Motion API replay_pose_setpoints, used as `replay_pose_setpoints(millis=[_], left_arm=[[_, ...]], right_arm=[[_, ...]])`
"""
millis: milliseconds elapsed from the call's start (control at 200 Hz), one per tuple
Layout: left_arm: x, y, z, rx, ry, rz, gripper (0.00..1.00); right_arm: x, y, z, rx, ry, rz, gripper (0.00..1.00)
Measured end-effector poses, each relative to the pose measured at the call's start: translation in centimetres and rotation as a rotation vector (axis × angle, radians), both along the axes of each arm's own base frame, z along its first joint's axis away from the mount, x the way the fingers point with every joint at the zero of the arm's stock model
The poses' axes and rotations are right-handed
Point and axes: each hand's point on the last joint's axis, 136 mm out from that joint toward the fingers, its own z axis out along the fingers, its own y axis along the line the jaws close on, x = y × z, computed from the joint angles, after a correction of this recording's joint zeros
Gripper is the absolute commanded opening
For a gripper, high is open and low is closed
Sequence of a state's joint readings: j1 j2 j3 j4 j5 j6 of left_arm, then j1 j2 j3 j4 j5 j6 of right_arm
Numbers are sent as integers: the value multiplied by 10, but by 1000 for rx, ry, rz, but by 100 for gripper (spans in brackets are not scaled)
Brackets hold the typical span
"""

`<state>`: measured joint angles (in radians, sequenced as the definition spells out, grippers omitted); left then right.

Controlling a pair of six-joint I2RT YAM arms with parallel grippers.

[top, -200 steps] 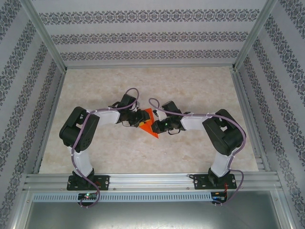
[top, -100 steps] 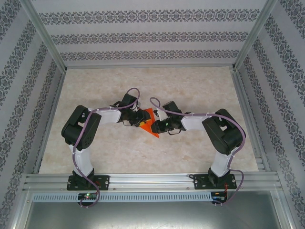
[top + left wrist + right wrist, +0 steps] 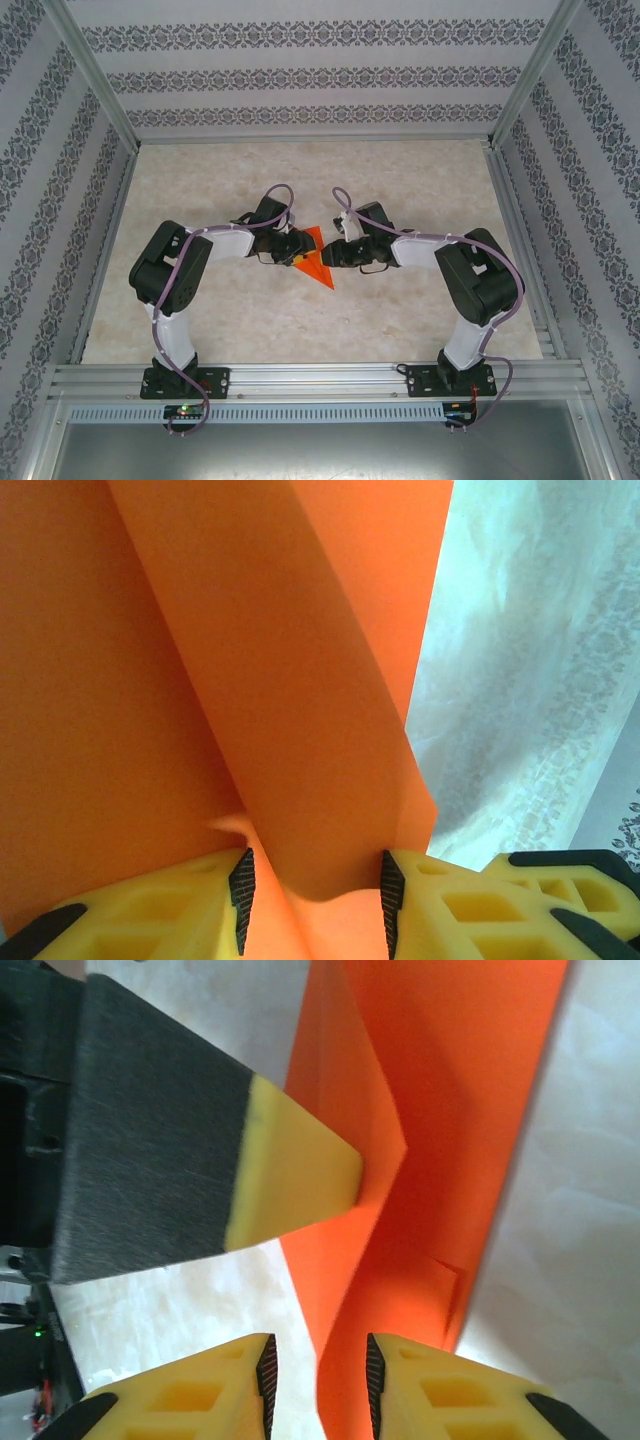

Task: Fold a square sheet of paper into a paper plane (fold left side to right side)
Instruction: Fourth fold the wing at the center of the table.

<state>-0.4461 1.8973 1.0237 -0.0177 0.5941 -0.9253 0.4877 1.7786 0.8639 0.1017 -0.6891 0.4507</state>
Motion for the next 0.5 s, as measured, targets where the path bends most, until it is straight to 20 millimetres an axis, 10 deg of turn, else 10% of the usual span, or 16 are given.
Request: replay_pose_setpoints(millis=[500], left_arm=[[0,0,0,1,0,0,42]], right_arm=[[0,8,-15,41,82,-12,15]])
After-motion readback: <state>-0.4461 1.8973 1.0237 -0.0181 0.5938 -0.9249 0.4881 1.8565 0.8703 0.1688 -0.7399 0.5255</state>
